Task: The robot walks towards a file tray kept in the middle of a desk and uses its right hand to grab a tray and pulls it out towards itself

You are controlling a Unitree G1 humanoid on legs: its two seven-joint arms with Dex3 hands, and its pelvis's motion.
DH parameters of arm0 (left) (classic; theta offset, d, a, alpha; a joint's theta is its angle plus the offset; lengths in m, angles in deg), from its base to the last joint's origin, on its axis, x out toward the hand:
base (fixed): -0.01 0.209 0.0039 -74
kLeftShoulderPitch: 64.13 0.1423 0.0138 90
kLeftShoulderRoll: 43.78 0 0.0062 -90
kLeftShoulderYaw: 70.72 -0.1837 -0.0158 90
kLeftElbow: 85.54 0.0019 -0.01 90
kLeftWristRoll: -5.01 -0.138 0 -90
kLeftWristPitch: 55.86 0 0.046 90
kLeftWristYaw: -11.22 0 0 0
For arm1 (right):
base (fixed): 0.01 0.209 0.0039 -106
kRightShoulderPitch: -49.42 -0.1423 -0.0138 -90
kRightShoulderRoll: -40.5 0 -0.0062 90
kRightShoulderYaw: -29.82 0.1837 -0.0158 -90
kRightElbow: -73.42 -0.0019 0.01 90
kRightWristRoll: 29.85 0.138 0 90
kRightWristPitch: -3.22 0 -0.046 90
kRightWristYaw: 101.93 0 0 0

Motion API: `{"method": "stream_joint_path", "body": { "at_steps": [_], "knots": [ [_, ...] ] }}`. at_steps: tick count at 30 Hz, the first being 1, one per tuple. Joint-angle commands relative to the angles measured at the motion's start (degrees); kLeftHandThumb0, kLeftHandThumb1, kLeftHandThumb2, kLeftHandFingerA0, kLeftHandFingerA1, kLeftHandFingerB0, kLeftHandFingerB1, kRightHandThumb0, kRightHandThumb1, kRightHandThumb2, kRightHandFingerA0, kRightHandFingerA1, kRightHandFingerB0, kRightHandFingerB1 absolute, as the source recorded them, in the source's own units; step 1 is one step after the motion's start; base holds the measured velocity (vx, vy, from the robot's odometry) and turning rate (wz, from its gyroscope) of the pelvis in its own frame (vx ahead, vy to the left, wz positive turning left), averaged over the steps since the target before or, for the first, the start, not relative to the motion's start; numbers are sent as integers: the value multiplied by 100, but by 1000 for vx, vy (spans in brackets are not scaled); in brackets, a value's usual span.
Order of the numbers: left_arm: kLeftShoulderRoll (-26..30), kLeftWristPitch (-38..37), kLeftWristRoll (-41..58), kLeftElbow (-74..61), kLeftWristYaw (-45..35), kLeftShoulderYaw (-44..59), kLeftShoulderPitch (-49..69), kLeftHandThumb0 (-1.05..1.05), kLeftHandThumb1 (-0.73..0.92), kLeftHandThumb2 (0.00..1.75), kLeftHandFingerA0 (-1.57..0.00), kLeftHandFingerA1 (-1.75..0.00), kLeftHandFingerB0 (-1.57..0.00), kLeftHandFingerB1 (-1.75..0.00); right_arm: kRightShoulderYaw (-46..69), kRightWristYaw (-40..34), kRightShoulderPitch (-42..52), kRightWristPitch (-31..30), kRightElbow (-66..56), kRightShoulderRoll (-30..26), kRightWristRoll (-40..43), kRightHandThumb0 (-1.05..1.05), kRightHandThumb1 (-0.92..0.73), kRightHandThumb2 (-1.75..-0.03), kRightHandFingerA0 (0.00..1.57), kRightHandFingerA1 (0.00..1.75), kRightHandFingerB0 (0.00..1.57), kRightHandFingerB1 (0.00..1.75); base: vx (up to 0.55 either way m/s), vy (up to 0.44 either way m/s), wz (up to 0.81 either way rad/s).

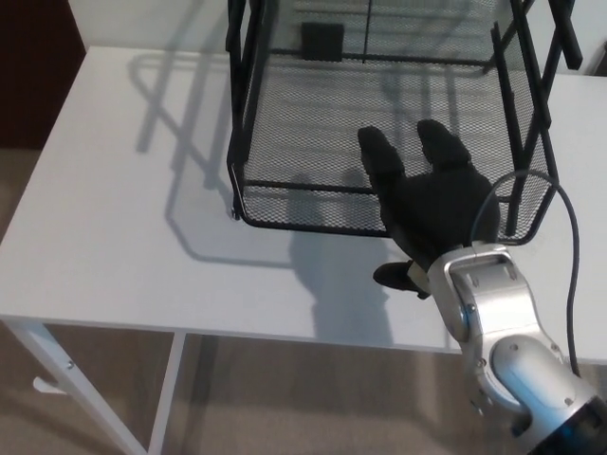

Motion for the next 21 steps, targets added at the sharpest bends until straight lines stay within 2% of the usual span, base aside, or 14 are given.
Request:
{"method": "stream_joint_path", "body": {
  "at_steps": [1, 9, 13, 21],
  "knots": [
    [76, 186, -7, -84, -3, 39, 49, -49, 32, 63, -54, -46, -37, -42, -141, 198, 471, -44, -160, -150, -7, -81, -51, -83, 0, 0, 0, 0, 0, 0, 0],
    [128, 111, -44, -162, -18, 32, 122, -53, 33, 64, -54, -47, -37, -43, -234, 510, 952, -19, -1085, -359, -185, -81, -52, -83, 0, 0, 0, 0, 0, 0, 0],
    [73, 228, 73, -45, -59, 60, 78, -46, 32, 61, -52, -47, -36, -42, -292, 439, 1332, 60, -1486, -484, -296, -80, -50, -82, 0, 0, 0, 0, 0, 0, 0],
    [99, 190, -2, -55, 5, 48, 101, -47, 32, 62, -54, -47, -37, -42, -398, 343, 2053, 102, -1995, -640, -494, -80, -50, -83, 0, 2, 0, 0, 0, 0, 0]
  ]
}}
